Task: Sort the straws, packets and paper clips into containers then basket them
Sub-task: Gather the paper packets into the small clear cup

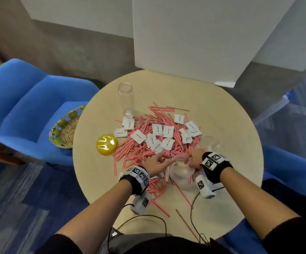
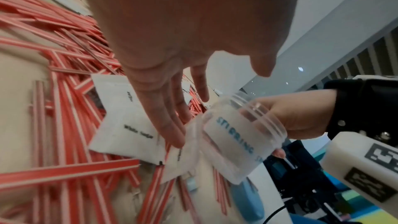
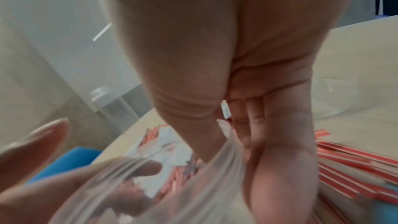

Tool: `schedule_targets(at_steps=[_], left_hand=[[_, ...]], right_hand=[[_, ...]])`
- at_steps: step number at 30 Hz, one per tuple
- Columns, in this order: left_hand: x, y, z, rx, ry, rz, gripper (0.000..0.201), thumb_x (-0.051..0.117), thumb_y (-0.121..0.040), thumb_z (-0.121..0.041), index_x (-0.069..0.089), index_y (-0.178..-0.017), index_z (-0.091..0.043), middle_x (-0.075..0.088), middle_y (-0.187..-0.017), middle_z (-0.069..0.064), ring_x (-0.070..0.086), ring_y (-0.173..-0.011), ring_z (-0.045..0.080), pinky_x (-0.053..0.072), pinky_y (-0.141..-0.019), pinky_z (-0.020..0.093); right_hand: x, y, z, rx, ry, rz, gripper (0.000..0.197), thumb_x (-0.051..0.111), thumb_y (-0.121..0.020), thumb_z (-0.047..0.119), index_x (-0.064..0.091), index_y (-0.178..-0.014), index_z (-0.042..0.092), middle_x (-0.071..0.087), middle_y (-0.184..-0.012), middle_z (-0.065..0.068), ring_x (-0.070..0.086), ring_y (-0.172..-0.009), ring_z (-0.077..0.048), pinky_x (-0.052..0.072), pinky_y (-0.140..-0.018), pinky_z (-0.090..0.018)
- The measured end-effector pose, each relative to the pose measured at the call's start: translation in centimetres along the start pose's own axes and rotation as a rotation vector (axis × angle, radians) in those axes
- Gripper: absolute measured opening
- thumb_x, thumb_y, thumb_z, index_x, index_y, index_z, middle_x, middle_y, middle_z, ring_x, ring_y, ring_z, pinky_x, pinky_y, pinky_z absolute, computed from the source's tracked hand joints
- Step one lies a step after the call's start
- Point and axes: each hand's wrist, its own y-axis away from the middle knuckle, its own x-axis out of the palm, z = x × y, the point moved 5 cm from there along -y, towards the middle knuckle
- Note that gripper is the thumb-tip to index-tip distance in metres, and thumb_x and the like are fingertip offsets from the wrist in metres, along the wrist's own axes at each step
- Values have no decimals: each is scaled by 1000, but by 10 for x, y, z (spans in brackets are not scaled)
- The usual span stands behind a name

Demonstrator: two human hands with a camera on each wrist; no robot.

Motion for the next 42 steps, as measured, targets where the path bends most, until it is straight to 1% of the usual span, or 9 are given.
schedule_targets(at_steps=[5, 10, 15, 20, 24, 28, 34, 37, 42], left_hand=[[-6, -11, -8, 6, 118, -10, 77, 51, -76, -80, 44, -136, -33, 59, -125, 7, 65, -105, 23, 59, -82, 46], [-39, -19, -12, 62, 114, -182, 68, 45, -77, -83, 54, -130, -41, 61, -128, -3, 61, -111, 16, 51, -95, 47], [-99, -23, 2, 8, 354, -378, 74, 56, -75, -76, 56, -131, -28, 65, -121, 5, 66, -105, 22, 55, -90, 50], [-156, -36, 8, 20, 297, -556, 59, 52, -86, -64, 52, -134, -30, 63, -115, 6, 63, -104, 22, 53, -91, 44], [-167, -69, -9, 23, 287, -583, 59, 50, -92, -60, 48, -136, -21, 61, -111, 6, 62, -100, 24, 52, -85, 37], [-166, -96, -17, -3, 306, -552, 71, 48, -84, -68, 48, -134, -17, 61, -116, 7, 63, -101, 25, 53, -91, 50], [-172, -123, -16, -105, 301, -624, 61, 50, -92, -57, 50, -133, -13, 53, -121, 2, 55, -111, 24, 48, -96, 38], [-161, -138, -28, -65, 293, -564, 71, 52, -81, -68, 51, -130, -17, 60, -115, 7, 62, -106, 29, 54, -90, 48], [-125, -156, -53, -3, 8, -353, 68, 48, -82, -73, 50, -127, -23, 66, -113, 7, 69, -91, 22, 57, -84, 44]], right_hand=[[-21, -3, 5, -28, -350, -35, 11, 65, -90, 10, 71, -98, 14, 71, -72, -5, 67, -53, -16, 58, -56, -28], [-44, -15, 34, -112, -536, -73, 14, 64, -92, 9, 72, -104, 10, 73, -77, -12, 68, -51, -15, 53, -50, -22], [-47, -36, 66, -153, -890, -19, 49, 54, -96, 49, 67, -113, 5, 69, -95, -18, 69, -67, -25, 61, -69, -38], [-60, -78, 58, -73, -183, -316, 56, 62, -91, 47, 50, -138, 19, 52, -136, -14, 58, -116, -31, 50, -95, -41], [-53, -101, 69, -53, -88, -438, 74, 60, -88, 57, 30, -151, 31, 22, -156, -16, 32, -140, -39, 40, -106, -51], [-39, -109, 79, -68, -64, -481, 56, 60, -84, 61, 53, -131, 32, 31, -150, -10, 34, -134, -33, 42, -103, -48], [-42, -110, 68, -172, -475, -516, 9, 78, -79, 17, 70, -85, 18, 61, -101, 2, 52, -95, -14, 47, -97, -41], [-39, -103, 53, -157, -542, -387, 14, 76, -77, 8, 74, -82, 21, 72, -110, 1, 61, -111, -16, 42, -106, -32], [-34, -92, 17, -130, -555, -289, 13, 71, -84, 16, 77, -83, 27, 72, -114, 6, 65, -110, -18, 45, -105, -43]])
